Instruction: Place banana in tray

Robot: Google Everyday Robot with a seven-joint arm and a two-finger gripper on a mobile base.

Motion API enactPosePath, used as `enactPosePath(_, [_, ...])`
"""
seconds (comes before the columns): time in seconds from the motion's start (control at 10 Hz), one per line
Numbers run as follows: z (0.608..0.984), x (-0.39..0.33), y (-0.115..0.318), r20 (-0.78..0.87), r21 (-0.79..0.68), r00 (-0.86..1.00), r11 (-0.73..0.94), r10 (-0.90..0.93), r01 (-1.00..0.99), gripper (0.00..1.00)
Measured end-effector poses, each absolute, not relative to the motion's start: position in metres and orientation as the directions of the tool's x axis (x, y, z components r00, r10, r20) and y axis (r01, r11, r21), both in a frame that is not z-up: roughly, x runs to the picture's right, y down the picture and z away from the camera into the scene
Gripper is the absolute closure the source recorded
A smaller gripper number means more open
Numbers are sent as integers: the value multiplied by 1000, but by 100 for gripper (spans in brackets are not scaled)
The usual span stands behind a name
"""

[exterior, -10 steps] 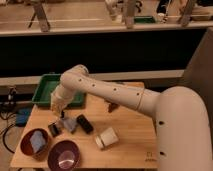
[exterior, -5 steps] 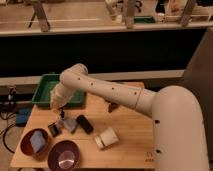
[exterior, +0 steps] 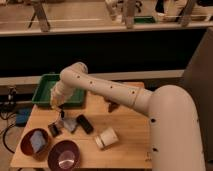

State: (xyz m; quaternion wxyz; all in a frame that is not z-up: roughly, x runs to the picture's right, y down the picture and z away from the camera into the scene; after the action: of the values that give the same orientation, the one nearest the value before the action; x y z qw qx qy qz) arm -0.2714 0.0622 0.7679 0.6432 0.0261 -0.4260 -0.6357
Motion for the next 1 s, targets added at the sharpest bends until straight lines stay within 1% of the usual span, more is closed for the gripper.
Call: enactPosePath(1.0, [805,-273,27,504,563,-145,196,-852,803,98])
